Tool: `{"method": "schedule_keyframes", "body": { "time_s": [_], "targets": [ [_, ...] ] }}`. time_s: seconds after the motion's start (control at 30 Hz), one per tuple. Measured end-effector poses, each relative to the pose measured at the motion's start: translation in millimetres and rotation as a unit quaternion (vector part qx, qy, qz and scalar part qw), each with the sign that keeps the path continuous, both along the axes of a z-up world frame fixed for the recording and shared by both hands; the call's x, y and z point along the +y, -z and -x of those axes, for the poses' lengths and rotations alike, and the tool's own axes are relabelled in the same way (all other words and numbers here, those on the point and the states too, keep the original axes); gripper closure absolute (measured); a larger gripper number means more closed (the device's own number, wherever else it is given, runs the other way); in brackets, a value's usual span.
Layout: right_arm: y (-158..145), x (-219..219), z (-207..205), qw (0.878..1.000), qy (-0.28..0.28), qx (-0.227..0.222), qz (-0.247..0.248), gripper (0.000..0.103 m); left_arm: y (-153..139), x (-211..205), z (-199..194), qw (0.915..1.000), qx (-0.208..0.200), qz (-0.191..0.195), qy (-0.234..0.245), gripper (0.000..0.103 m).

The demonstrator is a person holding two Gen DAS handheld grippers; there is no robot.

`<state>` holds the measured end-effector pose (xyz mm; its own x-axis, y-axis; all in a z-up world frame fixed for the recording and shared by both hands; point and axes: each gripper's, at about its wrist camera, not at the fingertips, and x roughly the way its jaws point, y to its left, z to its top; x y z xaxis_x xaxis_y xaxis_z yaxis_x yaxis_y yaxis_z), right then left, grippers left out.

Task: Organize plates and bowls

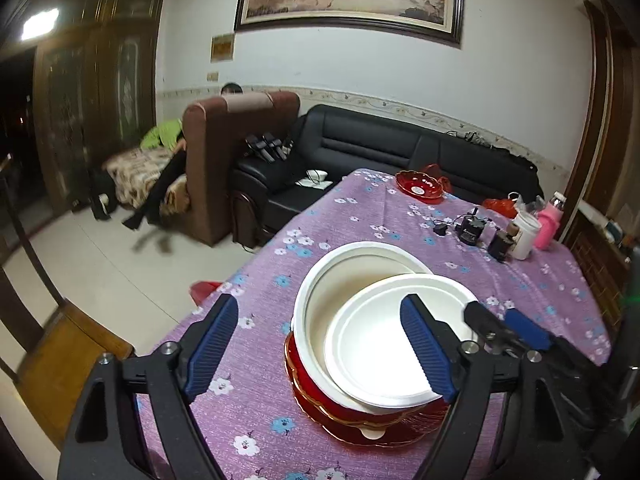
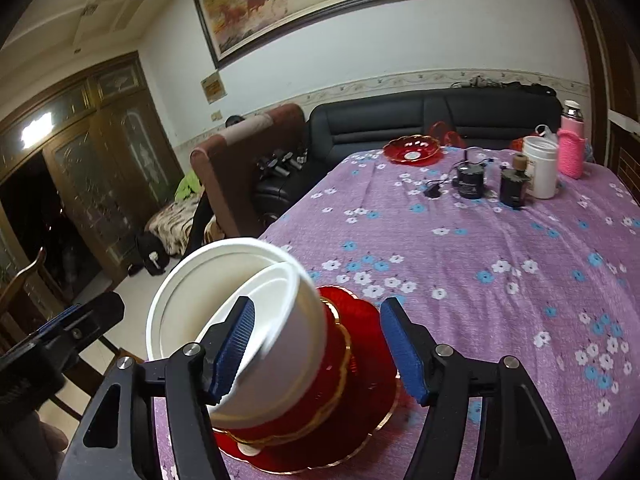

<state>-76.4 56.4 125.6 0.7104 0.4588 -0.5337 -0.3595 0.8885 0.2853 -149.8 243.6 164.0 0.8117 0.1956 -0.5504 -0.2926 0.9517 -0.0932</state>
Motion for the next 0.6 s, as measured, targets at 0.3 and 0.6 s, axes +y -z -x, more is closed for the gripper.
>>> {"method": "schedule_keyframes", "body": {
  "time_s": [0.3,0.6],
  "targets": [
    [0.0,-32.2,19.6,1.000,0.026,-0.011,-0.013,0.028,0.7,-31.0,2.1,0.9990,0.004,-0.044,0.002,0.016],
    [7.9,-56.1,31.9,0.998,0.054,0.005,-0.022,0.025,7.6,-64.8,6.0,0.9966,0.014,-0.080,0.016,0.015]
  ]
}}
